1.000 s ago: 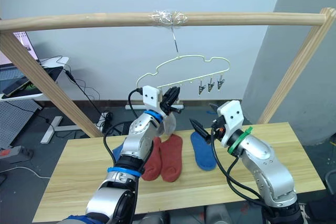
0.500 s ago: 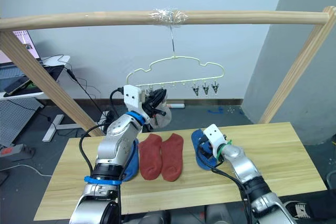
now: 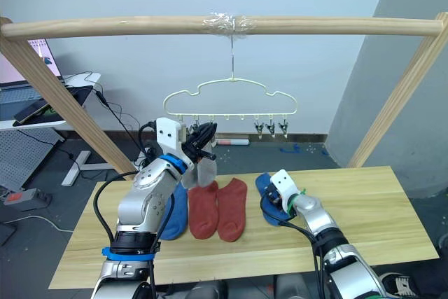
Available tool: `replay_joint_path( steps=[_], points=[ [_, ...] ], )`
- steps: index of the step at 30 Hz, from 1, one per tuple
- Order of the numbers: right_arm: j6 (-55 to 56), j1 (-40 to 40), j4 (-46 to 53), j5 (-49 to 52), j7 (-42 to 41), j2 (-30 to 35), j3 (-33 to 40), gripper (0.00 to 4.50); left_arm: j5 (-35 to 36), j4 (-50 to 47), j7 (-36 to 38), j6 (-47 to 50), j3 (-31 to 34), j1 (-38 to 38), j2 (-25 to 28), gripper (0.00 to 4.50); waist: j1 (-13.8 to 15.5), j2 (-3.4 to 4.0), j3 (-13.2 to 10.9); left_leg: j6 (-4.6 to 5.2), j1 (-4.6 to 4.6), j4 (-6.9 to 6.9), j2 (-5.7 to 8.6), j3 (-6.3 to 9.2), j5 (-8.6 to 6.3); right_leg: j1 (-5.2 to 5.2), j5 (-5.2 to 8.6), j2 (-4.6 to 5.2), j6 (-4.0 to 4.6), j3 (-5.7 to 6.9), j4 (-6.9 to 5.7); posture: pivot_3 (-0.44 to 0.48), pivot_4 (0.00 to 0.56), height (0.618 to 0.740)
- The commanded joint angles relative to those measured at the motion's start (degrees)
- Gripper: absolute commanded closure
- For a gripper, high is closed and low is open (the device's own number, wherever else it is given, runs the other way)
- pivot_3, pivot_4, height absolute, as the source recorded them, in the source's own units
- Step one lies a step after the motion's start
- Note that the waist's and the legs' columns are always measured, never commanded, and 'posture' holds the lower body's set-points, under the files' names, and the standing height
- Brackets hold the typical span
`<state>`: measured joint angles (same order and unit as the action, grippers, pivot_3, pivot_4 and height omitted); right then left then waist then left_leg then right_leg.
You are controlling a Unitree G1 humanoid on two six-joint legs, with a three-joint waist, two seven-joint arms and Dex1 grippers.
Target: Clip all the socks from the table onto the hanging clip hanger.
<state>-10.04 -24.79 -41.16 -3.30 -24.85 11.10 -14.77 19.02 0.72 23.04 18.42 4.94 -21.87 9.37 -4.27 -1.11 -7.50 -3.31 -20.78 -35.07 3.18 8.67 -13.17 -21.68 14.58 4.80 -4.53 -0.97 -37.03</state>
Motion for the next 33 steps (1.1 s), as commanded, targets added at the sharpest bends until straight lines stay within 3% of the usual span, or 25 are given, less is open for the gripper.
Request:
replay_joint_path(
  steps=[1,4,6,12,15,19,25,33],
  points=[
    [-1.23,3.18,1.98,-1.33,-1.06,1.88,-0.08,3.47,0.78,-1.05,-0.42,1.03,1.26,0.13,1.01,4.33,0.19,0.00,0.00,0.00,0.00,0.00,0.00,0.00,0.00,0.00,0.00,0.00,0.00,0.01,0.00,-0.004,0.130,0.740],
    [-1.27,5.84,5.82,-1.23,-1.64,2.90,0.07,4.45,1.60,-0.69,0.15,1.90,1.33,-0.17,1.32,4.33,0.39,0.00,0.00,0.00,0.00,0.00,0.00,0.00,0.00,0.00,0.00,0.00,0.00,0.00,0.01,-0.011,0.129,0.740],
    [-1.41,7.49,9.76,-0.62,-2.07,3.33,0.52,4.48,3.34,-0.62,0.37,3.69,1.78,-0.42,1.23,4.33,0.55,0.00,0.00,0.00,0.00,0.00,0.00,0.00,0.00,0.00,0.01,0.00,0.00,0.00,0.02,-0.022,0.127,0.740],
    [-8.46,14.36,35.09,4.53,-5.11,4.89,3.18,4.48,22.30,-0.60,-2.25,23.75,9.93,-2.32,-1.04,4.33,0.41,0.09,-0.09,-0.01,-0.08,0.01,-0.03,-0.02,-0.01,-0.08,0.02,0.00,-0.01,-0.01,0.02,-0.049,0.126,0.740],
    [-13.69,18.27,50.06,6.56,-5.94,5.69,3.02,4.48,33.02,0.79,-6.82,33.10,16.13,-3.54,-2.13,4.33,0.36,0.06,-0.10,-0.01,-0.10,0.01,-0.04,0.02,-0.01,-0.09,0.02,0.00,-0.03,0.03,0.02,-0.063,0.126,0.740],
    [-20.65,20.16,62.45,8.83,-3.64,4.73,3.65,4.48,40.86,1.69,-11.96,38.96,19.91,-4.30,-3.13,4.33,0.27,0.03,-0.13,-0.03,-0.11,0.02,-0.08,0.09,-0.02,-0.07,0.05,-0.04,-0.04,0.08,0.06,-0.073,0.126,0.740],
    [-26.72,18.82,70.09,10.50,-1.39,2.64,2.30,4.48,47.54,3.24,-16.87,40.79,22.13,-5.89,-3.94,4.33,0.31,0.01,-0.14,-0.04,-0.10,0.02,-0.08,0.07,-0.03,-0.09,0.05,-0.04,-0.03,0.07,0.07,-0.085,0.126,0.740],
    [-28.16,15.55,69.22,10.99,-1.33,1.42,1.10,4.48,49.27,3.94,-17.76,40.54,20.58,-6.66,-3.36,4.33,0.32,-0.01,-0.16,-0.06,-0.13,0.08,-0.08,0.02,-0.05,-0.14,0.06,-0.04,-0.01,0.04,0.14,-0.093,0.127,0.740]
  ],
)
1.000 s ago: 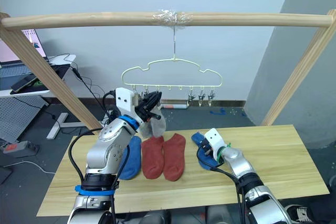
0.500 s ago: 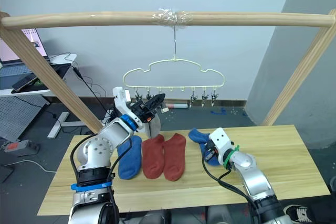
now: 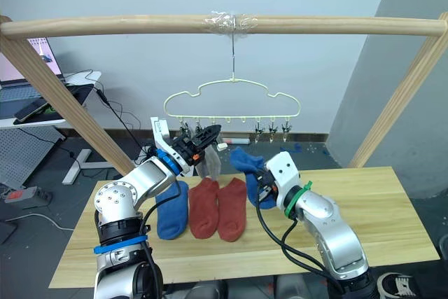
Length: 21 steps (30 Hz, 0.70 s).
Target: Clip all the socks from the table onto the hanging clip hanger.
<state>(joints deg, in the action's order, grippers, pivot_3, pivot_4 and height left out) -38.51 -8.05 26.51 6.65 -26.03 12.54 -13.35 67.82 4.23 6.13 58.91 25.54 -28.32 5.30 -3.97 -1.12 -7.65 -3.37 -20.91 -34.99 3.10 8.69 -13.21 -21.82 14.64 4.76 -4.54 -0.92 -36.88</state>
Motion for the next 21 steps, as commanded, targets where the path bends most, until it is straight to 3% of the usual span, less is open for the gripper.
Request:
replay_joint_path(
  steps=[1,21],
  points=[
    [0.33,-1.51,1.37,1.28,-0.25,-0.11,-0.33,4.48,0.47,0.39,-0.77,0.02,-0.16,-0.20,0.81,4.33,0.01,0.00,0.00,0.00,0.00,0.01,0.00,0.00,0.00,0.00,0.00,0.00,0.00,0.00,0.00,-0.093,0.127,0.740],
    [-0.57,-6.43,-1.45,3.38,1.13,-3.76,-0.88,4.48,2.55,-1.16,-1.22,-1.65,-0.93,0.98,0.67,4.33,0.26,-0.06,-0.12,-0.04,-0.18,0.06,-0.01,-0.02,-0.02,-0.24,0.02,0.00,0.03,-0.02,0.00,-0.079,0.129,0.740]
  ],
)
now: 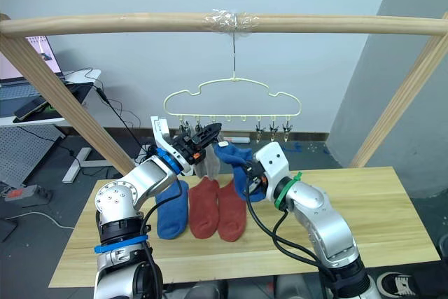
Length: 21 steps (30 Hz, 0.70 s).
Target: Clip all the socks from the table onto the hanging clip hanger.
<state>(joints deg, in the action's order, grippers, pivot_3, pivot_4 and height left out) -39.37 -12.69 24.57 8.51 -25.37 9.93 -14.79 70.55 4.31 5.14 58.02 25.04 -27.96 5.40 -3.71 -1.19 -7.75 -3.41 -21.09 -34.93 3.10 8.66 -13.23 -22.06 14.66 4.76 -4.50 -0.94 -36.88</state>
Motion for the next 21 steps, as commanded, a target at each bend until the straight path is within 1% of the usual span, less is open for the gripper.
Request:
replay_joint_path(
  steps=[1,4,6,8,9,13,16,17,18,20,21],
  points=[
    [0.18,-2.14,0.18,1.68,0.69,-1.62,0.56,4.48,-0.90,-1.61,0.42,-1.22,-0.89,0.74,0.87,4.33,0.01,-0.01,-0.04,0.00,-0.01,0.00,0.00,0.00,0.00,-0.01,0.00,0.00,0.00,0.00,0.00,-0.079,0.129,0.740],
    [0.14,-2.51,-0.41,1.85,0.95,-2.04,0.48,4.48,-2.89,-2.99,2.35,-2.98,-2.35,1.22,1.59,4.33,0.03,0.00,-0.08,0.00,-0.05,0.02,0.00,0.00,0.00,-0.08,0.00,0.00,0.01,-0.01,0.00,-0.074,0.128,0.740],
    [0.35,-2.48,-0.98,1.67,0.98,-1.97,0.31,4.50,-4.25,-3.90,3.44,-4.23,-3.18,1.82,2.18,3.62,0.04,0.00,-0.10,-0.01,-0.11,0.02,0.00,0.00,0.00,-0.13,0.00,0.00,0.01,-0.01,0.00,-0.074,0.128,0.740],
    [0.60,-2.38,-1.30,1.60,0.98,-1.80,0.17,4.50,-3.65,-3.95,3.68,-4.61,-2.97,2.24,2.06,3.11,0.11,0.00,-0.14,-0.01,-0.15,0.03,0.00,-0.01,0.00,-0.17,0.00,0.00,0.01,-0.02,0.01,-0.069,0.124,0.740],
    [0.77,-2.35,-1.47,1.56,0.98,-1.71,0.12,4.50,-3.03,-3.86,3.42,-4.72,-2.64,2.29,1.86,2.73,0.24,0.01,-0.18,-0.01,-0.19,0.02,0.00,0.00,0.00,-0.20,0.00,0.00,0.01,-0.01,0.01,-0.069,0.124,0.740],
    [1.51,-2.38,-2.55,1.52,0.93,-1.68,0.05,4.50,-2.22,-3.60,2.27,-4.99,-1.69,2.00,2.00,1.58,0.71,-0.03,-0.38,-0.01,-0.41,0.00,0.02,0.15,0.01,-0.32,0.00,0.00,0.02,0.11,0.02,-0.063,0.120,0.740],
    [2.08,-2.33,-3.48,1.54,0.94,-1.79,0.15,4.50,-0.98,-6.43,1.41,-3.71,-0.86,2.98,4.43,0.68,0.68,-0.04,-0.38,-0.02,-0.44,0.00,0.02,0.15,0.00,-0.34,0.00,0.00,0.02,0.10,0.04,-0.059,0.115,0.740],
    [2.37,-2.28,-3.88,1.46,0.98,-1.80,0.18,4.50,-1.50,-7.92,1.40,-3.00,-1.36,3.87,5.88,0.34,0.60,-0.04,-0.39,-0.02,-0.46,0.00,0.02,0.15,0.00,-0.37,0.00,0.00,0.02,0.10,0.04,-0.052,0.111,0.740],
    [2.74,-2.30,-4.43,1.37,1.06,-1.86,0.25,4.50,-4.13,-10.25,2.42,-1.99,-3.65,5.49,8.72,0.03,0.57,-0.03,-0.39,-0.02,-0.49,0.00,0.02,0.14,0.00,-0.43,0.00,0.00,0.02,0.09,0.03,-0.052,0.111,0.740],
    [3.43,-2.42,-5.89,1.47,1.33,-2.30,0.71,4.50,-10.56,-15.57,5.25,-0.18,-10.01,9.67,15.71,0.01,0.31,-0.03,-0.39,-0.03,-0.58,0.02,0.01,0.12,0.00,-0.58,0.00,-0.01,0.03,0.05,0.01,-0.037,0.110,0.740],
    [3.88,-2.58,-6.72,1.47,1.40,-2.47,0.88,4.50,-14.57,-18.66,6.43,-0.77,-13.57,11.76,19.48,0.01,0.38,0.03,-0.42,-0.03,-0.59,0.05,0.01,0.11,0.00,-0.63,-0.01,-0.03,0.05,0.01,-0.01,-0.037,0.110,0.740]
  ],
)
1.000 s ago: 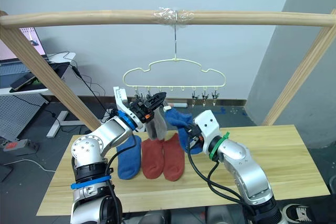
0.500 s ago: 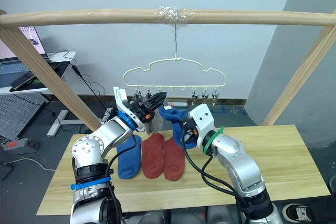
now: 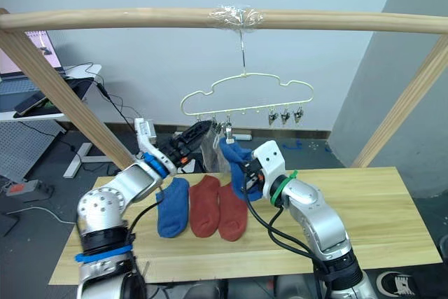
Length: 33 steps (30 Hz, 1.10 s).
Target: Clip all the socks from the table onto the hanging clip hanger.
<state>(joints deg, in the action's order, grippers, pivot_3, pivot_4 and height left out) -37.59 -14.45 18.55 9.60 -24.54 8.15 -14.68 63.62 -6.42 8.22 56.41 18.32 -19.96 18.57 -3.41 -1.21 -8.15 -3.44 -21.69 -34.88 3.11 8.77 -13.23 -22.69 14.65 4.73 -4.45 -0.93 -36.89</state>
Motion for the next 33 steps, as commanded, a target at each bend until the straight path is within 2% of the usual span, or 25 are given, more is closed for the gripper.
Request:
replay_joint_path(
  steps=[1,3,6,9,11,16,22,25,28,32,33],
  points=[
    [2.60,-0.96,-1.49,0.39,0.59,-0.80,0.94,4.50,-12.97,-11.13,3.01,-1.92,-9.90,5.58,9.22,0.01,0.18,0.07,-0.05,-0.01,0.00,0.00,0.01,-0.01,-0.01,-0.01,0.00,-0.01,0.02,-0.02,-0.01,-0.027,0.107,0.740],
    [3.58,-1.24,-3.24,0.62,0.96,-1.26,1.66,4.50,-20.33,-15.59,2.32,-7.85,-12.28,8.45,11.71,0.01,0.58,0.11,-0.07,-0.01,-0.09,0.01,0.02,-0.02,-0.01,-0.10,-0.04,-0.01,0.09,-0.04,0.00,-0.016,0.104,0.740],
    [5.29,-1.68,-5.50,0.67,1.31,-1.45,2.67,3.78,-22.24,-17.84,8.01,-12.20,-12.44,10.82,13.21,0.00,1.66,0.09,-0.07,-0.02,-0.28,0.00,0.01,-0.05,0.00,-0.31,-0.17,0.01,0.32,-0.04,-0.02,-0.002,0.101,0.740],
    [6.21,-1.67,-6.52,0.99,0.70,-1.19,3.34,2.81,-18.78,-18.37,17.00,-14.50,-10.82,13.10,13.74,0.00,1.95,0.10,-0.07,-0.03,-0.31,0.00,0.00,-0.05,0.02,-0.37,-0.16,0.01,0.33,-0.02,-0.08,0.005,0.098,0.740],
    [6.52,-1.39,-6.55,1.12,0.33,-0.69,3.65,2.03,-16.25,-18.96,20.39,-15.11,-8.98,15.10,13.34,0.00,1.79,0.11,-0.08,-0.03,-0.32,0.00,0.00,-0.13,0.02,-0.39,-0.13,0.01,0.27,-0.06,-0.07,0.006,0.099,0.740],
    [6.74,0.92,-3.36,0.66,1.34,1.85,4.74,0.28,-21.37,-20.01,26.15,-23.53,-9.37,21.09,13.24,0.00,1.68,0.12,-0.08,-0.02,-0.35,0.01,-0.07,-0.18,0.01,-0.48,-0.16,0.01,0.42,-0.05,-0.08,0.006,0.095,0.740],
    [6.71,1.43,3.47,0.90,6.69,1.73,9.76,0.28,-20.76,-24.31,29.18,-27.35,-10.12,24.50,11.54,0.00,1.85,0.11,-0.08,-0.01,-0.41,-0.02,-0.06,-0.19,0.02,-0.47,-0.13,0.03,0.37,-0.07,-0.09,0.000,0.095,0.740],
    [7.62,-0.57,2.87,0.28,9.28,0.34,11.14,0.87,-21.90,-24.38,30.00,-28.47,-10.59,24.44,11.36,0.00,1.83,0.12,-0.06,0.00,-0.35,-0.04,-0.13,-0.22,0.03,-0.47,-0.06,-0.01,0.25,-0.04,-0.14,-0.014,0.087,0.740],
    [9.05,-3.05,0.30,-1.60,11.72,-0.65,11.02,1.90,-22.76,-23.77,31.08,-29.43,-11.24,23.60,11.45,0.00,1.70,0.12,-0.06,0.00,-0.30,-0.05,-0.30,-0.35,0.03,-0.45,-0.13,-0.14,0.36,-0.06,-0.14,-0.013,0.088,0.740],
    [11.10,-5.84,-3.26,-2.41,14.10,-2.67,11.67,1.90,-24.61,-22.89,31.21,-31.32,-12.04,21.36,10.78,0.00,1.61,0.12,-0.06,-0.02,-0.26,-0.06,-0.74,-0.43,0.03,-0.48,-0.40,-0.62,0.83,-0.07,-0.11,-0.011,0.090,0.740],
    [11.50,-6.29,-4.09,-2.62,14.50,-2.97,11.71,2.18,-24.52,-23.00,31.04,-31.27,-12.14,20.86,10.46,0.00,1.59,0.12,-0.06,-0.02,-0.26,-0.05,-0.80,-0.42,0.03,-0.49,-0.43,-0.69,0.89,-0.06,-0.12,-0.011,0.090,0.740]
  ],
)
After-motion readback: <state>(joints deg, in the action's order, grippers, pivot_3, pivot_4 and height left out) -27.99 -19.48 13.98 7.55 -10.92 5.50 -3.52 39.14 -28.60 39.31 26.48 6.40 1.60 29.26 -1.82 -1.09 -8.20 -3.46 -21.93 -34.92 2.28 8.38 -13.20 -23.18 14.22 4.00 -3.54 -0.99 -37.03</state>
